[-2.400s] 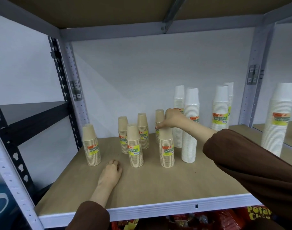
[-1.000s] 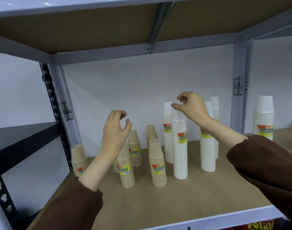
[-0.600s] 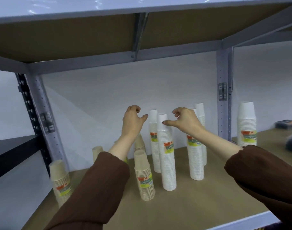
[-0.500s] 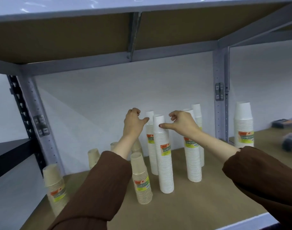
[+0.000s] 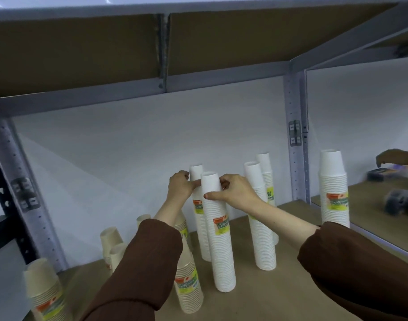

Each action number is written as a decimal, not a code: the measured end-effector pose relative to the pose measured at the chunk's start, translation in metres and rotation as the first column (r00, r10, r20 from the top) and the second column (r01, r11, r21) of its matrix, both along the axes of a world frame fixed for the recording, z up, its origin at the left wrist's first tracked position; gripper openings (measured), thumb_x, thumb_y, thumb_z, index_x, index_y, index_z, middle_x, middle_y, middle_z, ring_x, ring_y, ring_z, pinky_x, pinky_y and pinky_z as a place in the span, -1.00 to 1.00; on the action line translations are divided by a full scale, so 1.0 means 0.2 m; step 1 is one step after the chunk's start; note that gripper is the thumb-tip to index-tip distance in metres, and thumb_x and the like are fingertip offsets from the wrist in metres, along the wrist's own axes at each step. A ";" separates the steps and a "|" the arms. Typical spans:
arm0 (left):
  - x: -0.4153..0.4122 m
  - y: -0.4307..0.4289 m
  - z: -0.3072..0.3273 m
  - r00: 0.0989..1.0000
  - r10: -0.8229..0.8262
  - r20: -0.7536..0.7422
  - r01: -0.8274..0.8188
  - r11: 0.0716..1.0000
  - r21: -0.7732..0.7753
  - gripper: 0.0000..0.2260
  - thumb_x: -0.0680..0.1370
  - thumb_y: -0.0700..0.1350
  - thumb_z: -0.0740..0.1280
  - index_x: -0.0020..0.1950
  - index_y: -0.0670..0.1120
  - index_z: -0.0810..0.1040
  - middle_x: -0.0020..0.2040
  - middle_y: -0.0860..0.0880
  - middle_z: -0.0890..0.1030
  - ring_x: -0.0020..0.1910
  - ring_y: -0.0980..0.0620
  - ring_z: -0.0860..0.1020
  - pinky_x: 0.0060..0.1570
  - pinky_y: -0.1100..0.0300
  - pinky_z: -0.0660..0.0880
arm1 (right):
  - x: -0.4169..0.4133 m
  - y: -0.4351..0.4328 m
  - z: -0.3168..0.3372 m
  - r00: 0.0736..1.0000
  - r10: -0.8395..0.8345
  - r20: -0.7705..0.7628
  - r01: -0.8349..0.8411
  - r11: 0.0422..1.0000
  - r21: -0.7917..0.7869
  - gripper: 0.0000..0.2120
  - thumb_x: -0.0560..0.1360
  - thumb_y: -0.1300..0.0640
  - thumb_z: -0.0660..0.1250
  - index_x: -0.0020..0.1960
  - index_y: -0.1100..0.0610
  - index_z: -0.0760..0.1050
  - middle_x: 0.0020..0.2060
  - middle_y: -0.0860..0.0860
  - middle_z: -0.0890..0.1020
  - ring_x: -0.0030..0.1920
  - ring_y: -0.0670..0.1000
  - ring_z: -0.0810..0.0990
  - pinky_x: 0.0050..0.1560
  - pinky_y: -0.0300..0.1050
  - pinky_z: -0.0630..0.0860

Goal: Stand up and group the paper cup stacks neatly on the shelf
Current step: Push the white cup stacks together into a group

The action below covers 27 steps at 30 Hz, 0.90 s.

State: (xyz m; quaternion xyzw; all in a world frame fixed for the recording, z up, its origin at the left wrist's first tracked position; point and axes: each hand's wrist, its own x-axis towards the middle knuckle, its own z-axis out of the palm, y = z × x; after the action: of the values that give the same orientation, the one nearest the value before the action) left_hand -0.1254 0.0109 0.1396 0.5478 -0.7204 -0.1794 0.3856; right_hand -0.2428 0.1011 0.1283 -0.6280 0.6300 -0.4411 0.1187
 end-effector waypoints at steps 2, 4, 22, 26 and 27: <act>0.00 0.00 0.00 0.999 -0.042 -0.015 0.042 0.999 -0.013 -0.60 0.46 -0.12 0.39 0.23 -0.27 0.49 0.24 -0.21 0.55 0.22 -0.13 0.51 0.02 0.22 0.36 | -0.01 0.01 0.01 0.999 -0.020 0.033 0.020 1.000 -0.005 -0.53 0.33 0.02 0.49 0.13 0.27 0.53 0.09 0.14 0.64 0.08 0.09 0.60 0.11 -0.02 0.53; 0.01 0.01 -0.01 0.998 -0.050 -0.033 0.049 0.998 -0.032 -0.62 0.44 -0.10 0.42 0.18 -0.27 0.52 0.19 -0.20 0.59 0.15 -0.12 0.55 -0.02 0.21 0.39 | -0.02 0.02 0.02 0.997 -0.043 0.056 0.043 0.999 -0.008 -0.53 0.32 0.03 0.50 0.12 0.29 0.54 0.08 0.14 0.64 0.07 0.09 0.60 0.10 -0.03 0.54; 0.09 0.29 0.01 0.994 -0.109 -0.015 0.107 0.990 -0.093 -0.64 0.38 -0.08 0.46 0.09 -0.26 0.56 0.09 -0.17 0.63 -0.06 -0.02 0.53 -0.09 0.19 0.41 | -0.05 0.02 0.06 0.985 -0.175 0.011 0.174 0.982 0.069 -0.52 0.33 0.02 0.50 -0.45 0.13 0.21 -0.47 -0.01 0.34 -0.41 0.00 0.36 -0.49 -0.21 0.16; 0.10 0.32 0.01 0.995 -0.098 -0.003 0.097 0.991 -0.097 -0.63 0.39 -0.07 0.46 0.10 -0.26 0.56 0.09 -0.18 0.63 -0.09 -0.01 0.51 -0.10 0.19 0.40 | -0.05 0.02 0.06 0.985 -0.170 0.010 0.169 0.981 0.093 -0.52 0.33 0.02 0.50 -0.45 0.13 0.21 -0.47 -0.01 0.32 -0.41 0.00 0.36 -0.48 -0.21 0.16; 0.11 0.32 0.01 0.996 -0.094 -0.005 0.093 0.991 -0.097 -0.62 0.39 -0.07 0.46 0.10 -0.26 0.56 0.10 -0.18 0.63 -0.05 -0.04 0.54 -0.09 0.19 0.41 | -0.05 0.03 0.06 0.985 -0.170 0.012 0.168 0.982 0.088 -0.53 0.33 0.02 0.50 -0.45 0.13 0.21 -0.47 -0.01 0.34 -0.35 0.05 0.39 -0.48 -0.21 0.17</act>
State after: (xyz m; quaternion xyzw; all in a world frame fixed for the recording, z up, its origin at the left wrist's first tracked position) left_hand -0.1043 0.0759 0.1423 0.4933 -0.7513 -0.1646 0.4063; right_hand -0.2535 0.1061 0.1409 -0.5623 0.6985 -0.4277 0.1141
